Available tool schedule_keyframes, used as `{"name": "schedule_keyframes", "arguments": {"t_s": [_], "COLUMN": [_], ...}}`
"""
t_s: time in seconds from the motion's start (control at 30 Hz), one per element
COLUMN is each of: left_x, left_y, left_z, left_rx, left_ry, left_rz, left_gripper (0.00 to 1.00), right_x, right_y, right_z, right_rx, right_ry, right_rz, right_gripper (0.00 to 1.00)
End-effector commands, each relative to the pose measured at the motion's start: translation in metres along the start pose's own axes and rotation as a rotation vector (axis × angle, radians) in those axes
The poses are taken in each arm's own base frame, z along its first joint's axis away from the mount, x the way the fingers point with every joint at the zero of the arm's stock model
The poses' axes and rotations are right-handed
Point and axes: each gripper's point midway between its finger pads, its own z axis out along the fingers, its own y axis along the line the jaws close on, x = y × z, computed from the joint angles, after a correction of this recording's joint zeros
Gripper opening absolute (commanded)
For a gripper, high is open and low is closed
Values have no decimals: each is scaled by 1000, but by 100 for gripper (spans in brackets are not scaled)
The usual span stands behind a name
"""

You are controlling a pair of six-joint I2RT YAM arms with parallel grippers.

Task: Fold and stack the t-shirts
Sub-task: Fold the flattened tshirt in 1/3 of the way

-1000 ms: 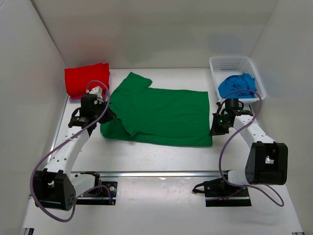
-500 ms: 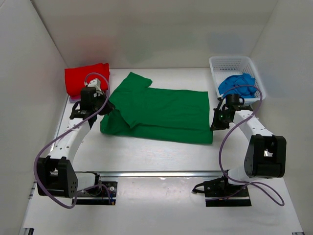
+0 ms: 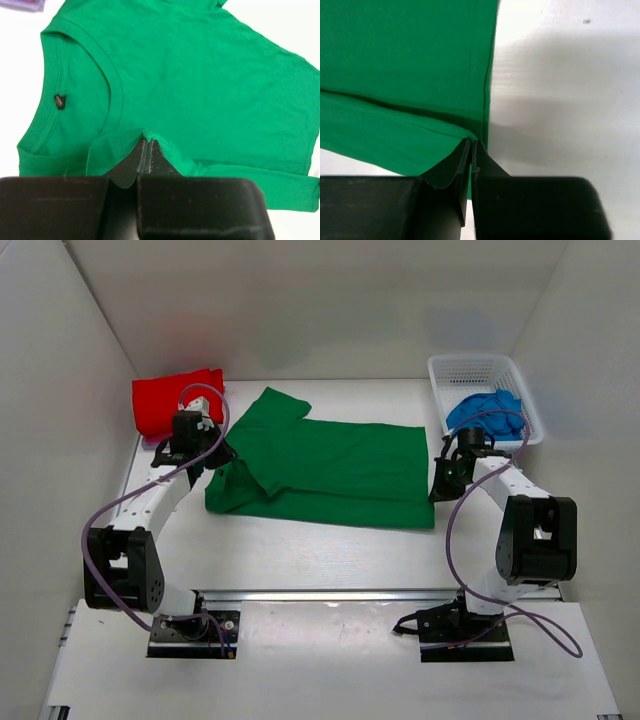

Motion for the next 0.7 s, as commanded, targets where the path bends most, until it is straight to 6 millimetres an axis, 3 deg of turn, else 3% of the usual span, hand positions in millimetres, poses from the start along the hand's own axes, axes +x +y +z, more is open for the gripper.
{"name": "schedule_keyframes", "arguments": {"t_s": [0.0,0.17,0.4,0.47,0.57,0.63,0.67], "left_x": [-27,-28,-30,-25,-27,-29,-30], "left_y": [-10,-6,-5,-7,-5,-5,-7], "left_z": [2,10,12,12,14,14,16], "left_rx": [22,13,17,29,26,35,40], "left_ry": [-69,-72,-72,-64,-71,-72,-76], "left_rz": [8,1,-8,-6,-12,-19,-16], "left_gripper": [0,0,0,0,5,15,31], "right_x": [-28,-43,-46,-46,-44,-47,-47], "right_y": [2,7,7,5,0,-2,-3], "right_z": [2,6,15,19,21,19,17], "right_rx": [10,3,12,20,50,67,77], "right_ry": [-64,-95,-84,-82,-77,-93,-100], "right_rz": [-30,-45,-51,-45,-42,-51,-39], "right_gripper": [0,0,5,11,33,49,53]}}
